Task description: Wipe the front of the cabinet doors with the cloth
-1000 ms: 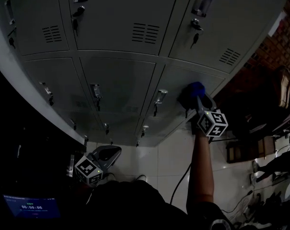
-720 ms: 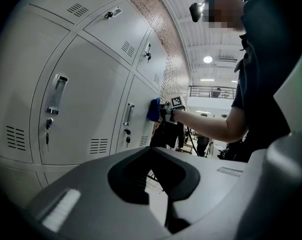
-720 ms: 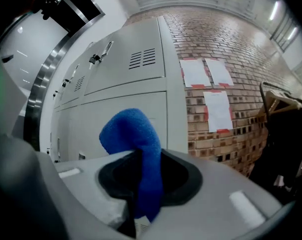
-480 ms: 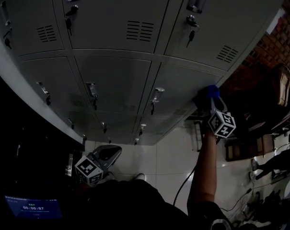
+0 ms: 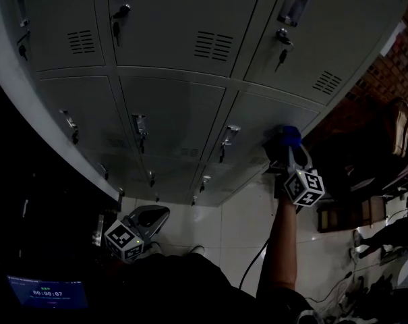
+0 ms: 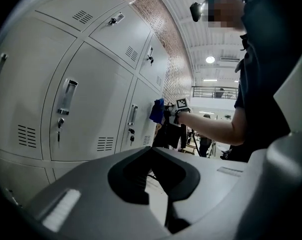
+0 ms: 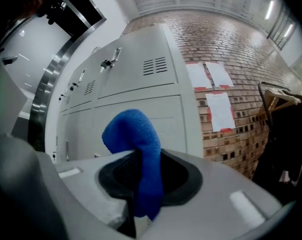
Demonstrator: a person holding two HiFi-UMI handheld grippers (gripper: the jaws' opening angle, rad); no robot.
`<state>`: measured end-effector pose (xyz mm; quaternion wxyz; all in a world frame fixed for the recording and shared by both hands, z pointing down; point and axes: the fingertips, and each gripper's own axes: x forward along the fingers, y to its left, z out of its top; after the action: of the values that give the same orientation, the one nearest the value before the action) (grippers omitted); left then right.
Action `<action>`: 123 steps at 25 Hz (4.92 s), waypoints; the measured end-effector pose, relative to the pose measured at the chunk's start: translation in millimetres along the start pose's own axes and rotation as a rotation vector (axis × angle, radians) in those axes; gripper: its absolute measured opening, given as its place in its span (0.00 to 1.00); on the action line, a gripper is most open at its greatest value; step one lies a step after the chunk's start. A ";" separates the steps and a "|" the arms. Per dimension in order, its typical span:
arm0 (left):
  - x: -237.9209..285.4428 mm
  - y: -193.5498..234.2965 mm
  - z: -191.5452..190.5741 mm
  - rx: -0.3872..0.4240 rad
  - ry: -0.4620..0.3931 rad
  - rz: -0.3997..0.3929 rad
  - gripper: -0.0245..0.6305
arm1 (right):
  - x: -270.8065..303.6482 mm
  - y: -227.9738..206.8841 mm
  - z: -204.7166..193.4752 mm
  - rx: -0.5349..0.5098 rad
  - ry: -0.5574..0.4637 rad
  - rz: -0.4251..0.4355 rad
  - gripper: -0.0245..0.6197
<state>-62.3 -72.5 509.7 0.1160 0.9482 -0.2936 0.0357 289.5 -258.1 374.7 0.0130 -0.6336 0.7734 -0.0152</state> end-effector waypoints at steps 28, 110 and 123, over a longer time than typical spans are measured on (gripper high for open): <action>-19.2 19.6 -6.0 -0.010 0.017 0.041 0.04 | 61.5 116.0 -66.5 0.013 0.129 0.247 0.16; 32.0 -5.3 -14.5 -0.015 0.062 -0.034 0.04 | 9.2 -84.4 -161.2 0.037 0.225 -0.143 0.16; 18.8 -0.2 -13.1 -0.008 0.046 -0.020 0.04 | 3.2 62.0 -178.5 0.049 0.197 0.107 0.16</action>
<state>-46.7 -79.5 525.0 0.1271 0.9495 -0.2817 0.0551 221.1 -247.7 550.6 -0.0467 -0.5864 0.8030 -0.0956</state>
